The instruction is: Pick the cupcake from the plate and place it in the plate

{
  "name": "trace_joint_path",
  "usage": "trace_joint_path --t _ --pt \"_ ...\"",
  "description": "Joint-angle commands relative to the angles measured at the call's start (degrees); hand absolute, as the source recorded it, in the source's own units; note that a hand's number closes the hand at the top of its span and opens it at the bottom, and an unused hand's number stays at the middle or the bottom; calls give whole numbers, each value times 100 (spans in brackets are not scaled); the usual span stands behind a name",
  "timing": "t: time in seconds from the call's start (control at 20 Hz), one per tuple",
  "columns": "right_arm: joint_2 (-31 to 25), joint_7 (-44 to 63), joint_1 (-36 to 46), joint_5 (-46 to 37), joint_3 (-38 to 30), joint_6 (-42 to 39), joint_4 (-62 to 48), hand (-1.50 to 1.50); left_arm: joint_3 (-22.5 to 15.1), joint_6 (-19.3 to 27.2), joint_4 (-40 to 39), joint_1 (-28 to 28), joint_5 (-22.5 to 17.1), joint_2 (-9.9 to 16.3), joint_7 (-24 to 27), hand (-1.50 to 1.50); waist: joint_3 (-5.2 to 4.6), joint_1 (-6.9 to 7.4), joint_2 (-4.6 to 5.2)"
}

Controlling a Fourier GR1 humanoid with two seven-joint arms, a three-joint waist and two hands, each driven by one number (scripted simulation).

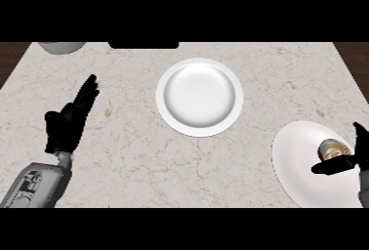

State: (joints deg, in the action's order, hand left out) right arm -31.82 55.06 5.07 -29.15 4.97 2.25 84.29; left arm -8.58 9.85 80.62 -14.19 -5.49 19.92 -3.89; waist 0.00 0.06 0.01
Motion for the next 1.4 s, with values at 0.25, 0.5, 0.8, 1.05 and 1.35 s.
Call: trace_joint_path --t 0.25,0.5,0.8,1.05,1.35 --pt "311 -372 -428 -315 -344 -280 -147 -150 319 -242 -164 -110 391 -290 -68 0 -1 -38 -2" --pt "115 -971 98 -663 -638 -124 -782 150 427 -286 -195 144 516 -401 251 0 -1 -15 2" --pt "512 -1810 385 -1124 -856 572 -1953 150 539 -433 215 -121 592 -555 -409 0 2 11 3" --pt "-51 -3079 507 -995 -33 -578 -1342 150 490 -348 70 -159 704 -557 -164 0 7 109 20" --pt "-43 -4373 888 -1193 331 -419 -1245 150 470 -413 -38 -39 712 -635 -142 0 1 29 3"
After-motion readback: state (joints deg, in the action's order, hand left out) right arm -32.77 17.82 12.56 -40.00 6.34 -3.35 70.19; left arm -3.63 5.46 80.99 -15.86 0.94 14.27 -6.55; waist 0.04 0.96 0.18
